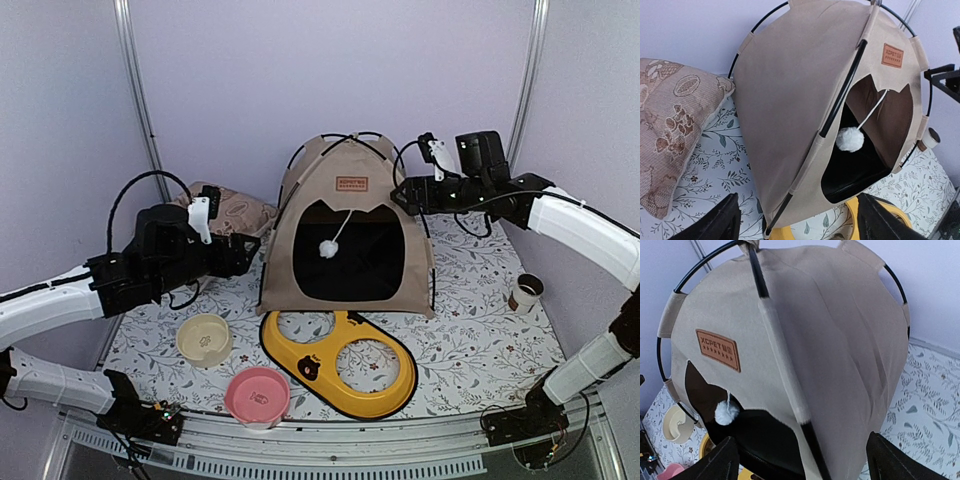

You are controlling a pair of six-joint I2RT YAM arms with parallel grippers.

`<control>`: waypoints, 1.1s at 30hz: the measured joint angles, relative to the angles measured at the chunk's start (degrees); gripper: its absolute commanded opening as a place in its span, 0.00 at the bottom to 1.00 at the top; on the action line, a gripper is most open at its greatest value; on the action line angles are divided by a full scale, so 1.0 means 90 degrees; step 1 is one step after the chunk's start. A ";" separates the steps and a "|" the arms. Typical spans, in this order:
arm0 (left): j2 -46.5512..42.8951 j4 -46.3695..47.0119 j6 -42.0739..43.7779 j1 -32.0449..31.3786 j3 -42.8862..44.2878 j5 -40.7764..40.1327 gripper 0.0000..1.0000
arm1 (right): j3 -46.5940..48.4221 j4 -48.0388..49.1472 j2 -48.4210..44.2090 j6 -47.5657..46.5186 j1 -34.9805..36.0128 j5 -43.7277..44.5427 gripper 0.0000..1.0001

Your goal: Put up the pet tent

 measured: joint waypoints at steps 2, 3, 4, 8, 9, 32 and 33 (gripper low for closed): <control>0.0002 -0.0010 0.0015 0.0058 0.0000 0.0168 0.80 | 0.0464 0.0058 0.0393 -0.0189 -0.0036 -0.0061 0.77; 0.0000 -0.0024 0.0017 0.0080 0.0000 0.0238 0.80 | 0.0675 0.0100 0.0534 -0.0272 -0.0051 -0.0085 0.72; 0.0000 -0.0027 0.0019 0.0092 0.0000 0.0284 0.80 | 0.0826 0.0129 0.0629 -0.0335 -0.0063 -0.0104 0.67; -0.0061 -0.0095 0.0046 0.0148 0.0000 0.0452 0.80 | 0.1299 0.0187 0.0903 -0.0556 -0.0083 -0.0250 0.48; -0.0080 -0.0114 0.0058 0.0170 0.0000 0.0474 0.80 | 0.1365 0.0192 0.0954 -0.0585 -0.0085 -0.0291 0.44; -0.0097 -0.0187 0.0214 0.0376 0.0066 0.0886 0.80 | 0.1722 -0.0262 0.1069 -0.0680 -0.0075 -0.0216 0.00; -0.0097 -0.0189 0.0216 0.0379 0.0068 0.0889 0.80 | 0.1719 -0.0296 0.1018 -0.0663 -0.0070 -0.0036 0.00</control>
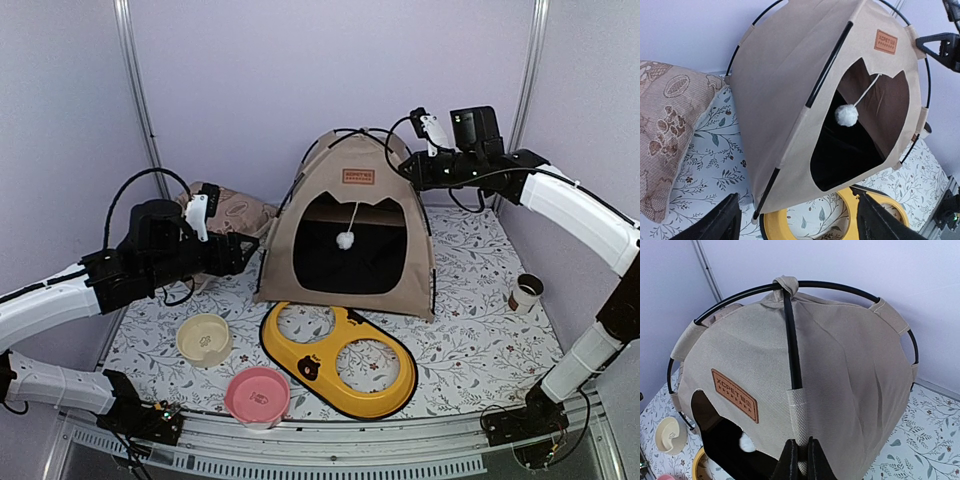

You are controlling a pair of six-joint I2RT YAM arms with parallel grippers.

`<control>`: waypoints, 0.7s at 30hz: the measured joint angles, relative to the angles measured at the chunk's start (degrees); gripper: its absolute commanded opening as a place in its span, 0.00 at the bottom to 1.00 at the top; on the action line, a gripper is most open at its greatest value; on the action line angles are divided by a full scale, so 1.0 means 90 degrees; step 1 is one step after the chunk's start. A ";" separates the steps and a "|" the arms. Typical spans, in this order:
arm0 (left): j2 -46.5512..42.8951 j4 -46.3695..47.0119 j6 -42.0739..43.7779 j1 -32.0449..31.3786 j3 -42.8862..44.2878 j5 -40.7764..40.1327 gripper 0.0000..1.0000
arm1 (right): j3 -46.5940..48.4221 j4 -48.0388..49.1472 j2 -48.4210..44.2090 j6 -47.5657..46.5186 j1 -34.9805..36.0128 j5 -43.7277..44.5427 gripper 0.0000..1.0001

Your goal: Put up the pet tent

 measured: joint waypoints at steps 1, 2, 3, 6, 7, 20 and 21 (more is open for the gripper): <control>0.0000 0.0005 0.0015 0.0007 0.0010 0.0012 0.80 | 0.0000 -0.0039 -0.0063 0.0022 0.0000 0.0187 0.00; 0.0000 0.0002 0.0015 0.0010 0.0012 0.0012 0.80 | 0.0000 -0.0073 -0.0134 0.0049 0.0000 0.0362 0.00; 0.0007 0.0005 0.0019 0.0012 0.0019 0.0017 0.79 | -0.0007 -0.0112 -0.0226 0.0090 -0.0002 0.0597 0.00; 0.0070 0.0027 0.0019 0.0019 0.0029 0.0039 0.79 | -0.0073 -0.0209 -0.0573 0.0248 -0.0007 0.1239 0.00; 0.0102 0.0032 0.0019 0.0019 0.0029 0.0046 0.79 | -0.0119 -0.0209 -0.0709 0.0296 -0.0007 0.1450 0.00; 0.0279 0.0080 0.0015 0.0027 0.0029 0.0270 0.79 | -0.1678 0.0413 -0.1719 0.0527 -0.0119 0.3138 0.14; 0.0289 0.0080 0.0017 0.0027 0.0029 0.0294 0.79 | -0.1819 0.0469 -0.1719 0.0515 -0.0141 0.3101 0.20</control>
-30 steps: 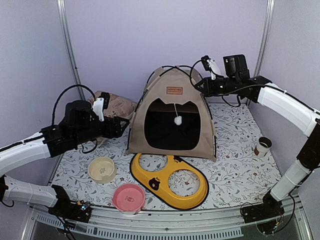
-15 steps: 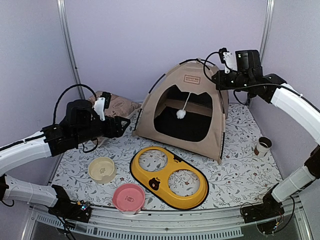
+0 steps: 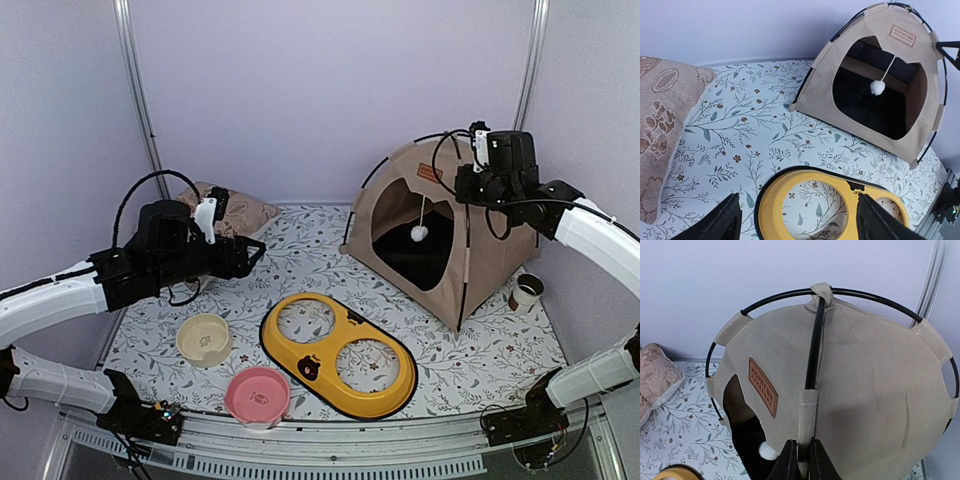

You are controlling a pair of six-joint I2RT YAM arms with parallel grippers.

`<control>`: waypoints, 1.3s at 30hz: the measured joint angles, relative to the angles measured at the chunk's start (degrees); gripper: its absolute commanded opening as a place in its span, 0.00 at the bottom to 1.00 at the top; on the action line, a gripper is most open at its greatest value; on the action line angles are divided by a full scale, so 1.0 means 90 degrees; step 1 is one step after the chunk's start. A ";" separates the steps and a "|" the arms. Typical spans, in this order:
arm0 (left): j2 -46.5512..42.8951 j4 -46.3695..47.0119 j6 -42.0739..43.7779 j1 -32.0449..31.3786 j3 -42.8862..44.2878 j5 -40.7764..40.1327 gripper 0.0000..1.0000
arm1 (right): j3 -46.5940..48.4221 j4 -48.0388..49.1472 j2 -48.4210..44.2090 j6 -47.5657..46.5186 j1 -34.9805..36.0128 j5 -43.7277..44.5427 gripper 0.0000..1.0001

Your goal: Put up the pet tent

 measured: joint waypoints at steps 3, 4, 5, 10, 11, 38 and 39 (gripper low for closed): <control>0.0024 0.0002 -0.0002 0.0000 0.0000 0.0053 0.79 | -0.0182 0.0049 0.0005 0.0005 -0.0041 -0.0136 0.48; 0.0029 0.0007 -0.0002 0.0000 0.0000 0.0061 0.79 | -0.0182 0.0080 0.0007 -0.0051 -0.0041 -0.0206 0.55; 0.0036 0.0010 -0.0002 0.0000 0.0000 0.0070 0.79 | -0.0182 0.0097 0.0005 0.0010 -0.0041 -0.0248 0.62; 0.0044 0.0044 -0.0005 0.0000 0.0000 0.0075 0.80 | -0.0182 0.0131 -0.0085 0.0063 -0.0034 -0.0461 0.81; 0.0044 0.0044 -0.0005 0.0000 0.0000 0.0070 0.80 | -0.0180 0.0109 -0.0119 0.0085 -0.0034 -0.0486 0.84; 0.3225 -0.0512 -0.0158 0.3359 0.2011 0.0027 0.99 | 0.0039 -0.0928 -0.1047 0.1188 0.0546 -0.1630 0.99; 0.3524 -0.0532 -0.0107 0.3405 0.2256 -0.0005 1.00 | 0.0034 -0.0925 -0.1059 0.1200 0.0600 -0.1651 0.99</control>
